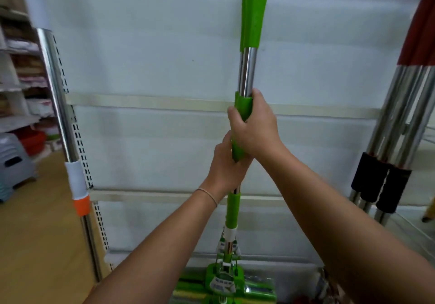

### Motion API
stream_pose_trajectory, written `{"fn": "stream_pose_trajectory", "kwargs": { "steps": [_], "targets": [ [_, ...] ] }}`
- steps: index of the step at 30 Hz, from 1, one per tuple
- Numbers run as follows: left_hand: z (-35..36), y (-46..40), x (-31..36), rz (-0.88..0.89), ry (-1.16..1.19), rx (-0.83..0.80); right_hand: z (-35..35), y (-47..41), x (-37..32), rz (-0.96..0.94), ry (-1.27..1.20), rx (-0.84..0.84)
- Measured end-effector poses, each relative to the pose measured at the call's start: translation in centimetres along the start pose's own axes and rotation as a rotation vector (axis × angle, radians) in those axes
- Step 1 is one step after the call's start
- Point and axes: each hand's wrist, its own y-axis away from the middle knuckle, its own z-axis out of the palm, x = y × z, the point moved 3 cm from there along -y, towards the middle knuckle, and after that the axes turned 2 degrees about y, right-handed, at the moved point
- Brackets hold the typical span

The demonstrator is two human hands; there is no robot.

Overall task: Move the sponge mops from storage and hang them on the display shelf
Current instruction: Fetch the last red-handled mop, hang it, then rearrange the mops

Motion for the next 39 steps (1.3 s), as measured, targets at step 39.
{"fn": "stream_pose_trajectory", "kwargs": {
  "steps": [39],
  "targets": [
    [4.8, -3.1, -4.3, -0.031, -0.006, 0.286, 3.1, -3.7, 4.2, -0.113, -0.076, 0.137]
  ]
}}
